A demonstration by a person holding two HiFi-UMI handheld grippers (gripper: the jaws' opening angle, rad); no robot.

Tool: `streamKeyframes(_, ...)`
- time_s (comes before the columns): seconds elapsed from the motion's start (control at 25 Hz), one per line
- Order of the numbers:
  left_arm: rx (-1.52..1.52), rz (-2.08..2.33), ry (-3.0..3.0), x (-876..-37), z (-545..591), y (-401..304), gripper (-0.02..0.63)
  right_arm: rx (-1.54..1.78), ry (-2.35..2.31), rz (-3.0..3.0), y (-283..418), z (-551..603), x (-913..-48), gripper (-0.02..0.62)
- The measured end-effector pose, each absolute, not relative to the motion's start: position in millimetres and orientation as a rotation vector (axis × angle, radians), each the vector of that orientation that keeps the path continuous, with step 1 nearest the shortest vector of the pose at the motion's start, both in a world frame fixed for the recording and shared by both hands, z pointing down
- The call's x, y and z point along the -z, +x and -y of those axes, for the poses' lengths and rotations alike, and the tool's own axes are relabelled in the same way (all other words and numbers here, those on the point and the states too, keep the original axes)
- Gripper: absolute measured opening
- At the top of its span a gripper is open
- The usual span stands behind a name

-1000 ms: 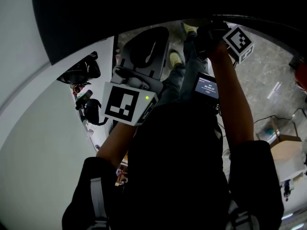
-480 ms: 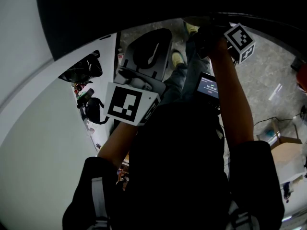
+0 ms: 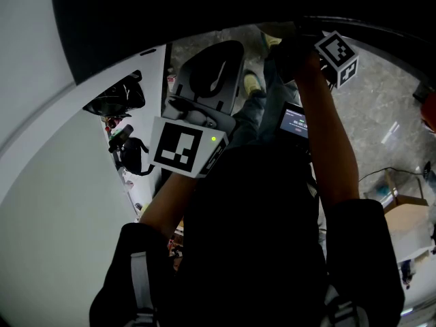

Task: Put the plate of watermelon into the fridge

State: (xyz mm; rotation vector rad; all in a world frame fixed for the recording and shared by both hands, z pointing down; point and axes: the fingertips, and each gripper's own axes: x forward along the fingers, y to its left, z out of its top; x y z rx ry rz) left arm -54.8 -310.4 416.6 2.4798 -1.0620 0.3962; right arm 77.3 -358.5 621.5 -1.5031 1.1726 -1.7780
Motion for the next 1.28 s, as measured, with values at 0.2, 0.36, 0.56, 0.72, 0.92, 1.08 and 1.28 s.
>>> streamKeyframes(0.2, -0.419, 1.050, 2.456, -420, 304, -56, 0.012, 1.726, -1.499, -1.092, 81, 365, -622, 0.289)
streamKeyframes(0.36, -0.408, 1.058, 2.471, -418, 306, -52, 0.012, 1.697, -1.459, -0.983, 81, 383, -622, 0.308)
streamKeyframes(0.56, -0.446, 1.063, 2.453, -419, 306, -60, 0.012, 1.694, -1.404, -1.005, 81, 393, -620, 0.324)
streamKeyframes(0.72, -0.429, 1.071, 2.468, -415, 306, -64, 0.012, 1.713, -1.419, -1.120, 86, 376, -612, 0.324)
streamKeyframes(0.92, -0.428, 1.077, 2.498, -409, 306, -68, 0.012, 1.754, -1.469, -1.217, 94, 348, -613, 0.324)
streamKeyframes(1.08, -0.429, 1.093, 2.519, -401, 304, -77, 0.012, 1.739, -1.498, -1.344, 99, 333, -598, 0.322)
streamKeyframes(1.28, -0.392, 1.111, 2.556, -385, 296, -89, 0.012, 1.657, -1.562, -1.596, 105, 319, -558, 0.247)
